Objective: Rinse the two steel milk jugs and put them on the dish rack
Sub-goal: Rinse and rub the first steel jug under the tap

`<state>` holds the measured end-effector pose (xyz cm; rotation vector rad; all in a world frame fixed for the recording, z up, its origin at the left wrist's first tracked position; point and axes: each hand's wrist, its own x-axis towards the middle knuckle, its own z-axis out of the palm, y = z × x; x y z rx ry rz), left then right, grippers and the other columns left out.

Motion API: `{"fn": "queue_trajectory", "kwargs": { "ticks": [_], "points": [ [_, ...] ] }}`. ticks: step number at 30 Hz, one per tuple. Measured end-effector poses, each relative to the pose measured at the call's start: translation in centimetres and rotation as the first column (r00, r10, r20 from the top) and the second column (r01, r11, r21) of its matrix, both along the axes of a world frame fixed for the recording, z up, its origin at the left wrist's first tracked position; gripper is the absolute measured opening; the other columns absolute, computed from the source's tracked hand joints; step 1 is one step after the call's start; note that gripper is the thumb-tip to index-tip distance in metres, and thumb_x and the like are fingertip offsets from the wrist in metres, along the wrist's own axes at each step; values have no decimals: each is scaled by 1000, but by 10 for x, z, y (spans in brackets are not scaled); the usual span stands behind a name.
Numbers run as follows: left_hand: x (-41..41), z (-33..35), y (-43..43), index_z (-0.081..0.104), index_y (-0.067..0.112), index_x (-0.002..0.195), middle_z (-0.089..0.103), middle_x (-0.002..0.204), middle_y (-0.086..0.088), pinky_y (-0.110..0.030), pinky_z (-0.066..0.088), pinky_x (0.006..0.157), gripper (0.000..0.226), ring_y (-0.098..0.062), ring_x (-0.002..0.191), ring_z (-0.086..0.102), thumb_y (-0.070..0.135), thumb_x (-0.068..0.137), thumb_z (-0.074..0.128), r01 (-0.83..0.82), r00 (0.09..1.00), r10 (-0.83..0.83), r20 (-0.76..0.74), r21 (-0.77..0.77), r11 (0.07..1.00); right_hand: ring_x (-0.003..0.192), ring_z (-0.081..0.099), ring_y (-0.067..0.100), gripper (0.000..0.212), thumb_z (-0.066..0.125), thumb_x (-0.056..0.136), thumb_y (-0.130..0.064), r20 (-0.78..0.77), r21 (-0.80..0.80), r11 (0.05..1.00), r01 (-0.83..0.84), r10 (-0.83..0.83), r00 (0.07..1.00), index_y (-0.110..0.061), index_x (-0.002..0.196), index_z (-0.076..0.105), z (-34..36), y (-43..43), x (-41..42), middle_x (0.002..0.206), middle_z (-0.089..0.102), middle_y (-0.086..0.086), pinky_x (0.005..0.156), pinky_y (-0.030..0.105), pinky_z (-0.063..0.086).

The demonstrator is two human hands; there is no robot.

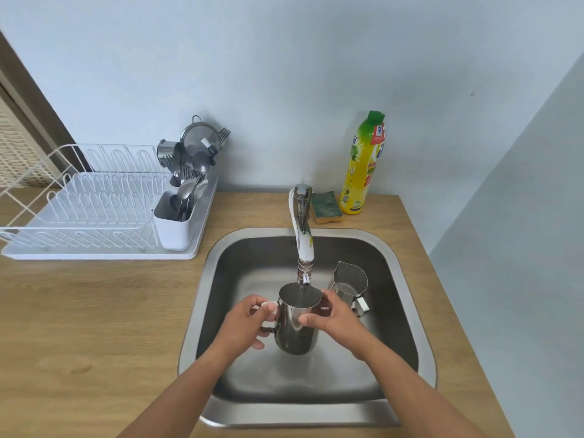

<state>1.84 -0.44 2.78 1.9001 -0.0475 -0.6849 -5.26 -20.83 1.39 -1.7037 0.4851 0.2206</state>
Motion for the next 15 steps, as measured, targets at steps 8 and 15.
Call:
{"fn": "queue_trajectory", "kwargs": {
  "ticks": [8, 15],
  "points": [
    [11, -6, -2, 63, 18, 98, 77, 79, -7, -24, 45, 42, 23, -24, 55, 66, 39, 94, 57, -64, 997, 66, -46, 51, 997, 80, 67, 10, 35, 71, 86, -41, -81, 56, 998, 6, -2, 997, -15, 105, 57, -2, 6, 8, 100, 70, 0, 64, 25, 52],
    [23, -18, -4, 59, 18, 108, 77, 75, -11, -21, 38, 38, 21, -19, 49, 59, 34, 95, 57, -83, 991, 88, -97, 51, 995, 59, 68, 20, 57, 62, 85, -59, -238, 64, 996, 64, -48, 970, -4, 100, 66, -15, 6, 21, 77, 70, 7, 52, 31, 55]
  ]
}}
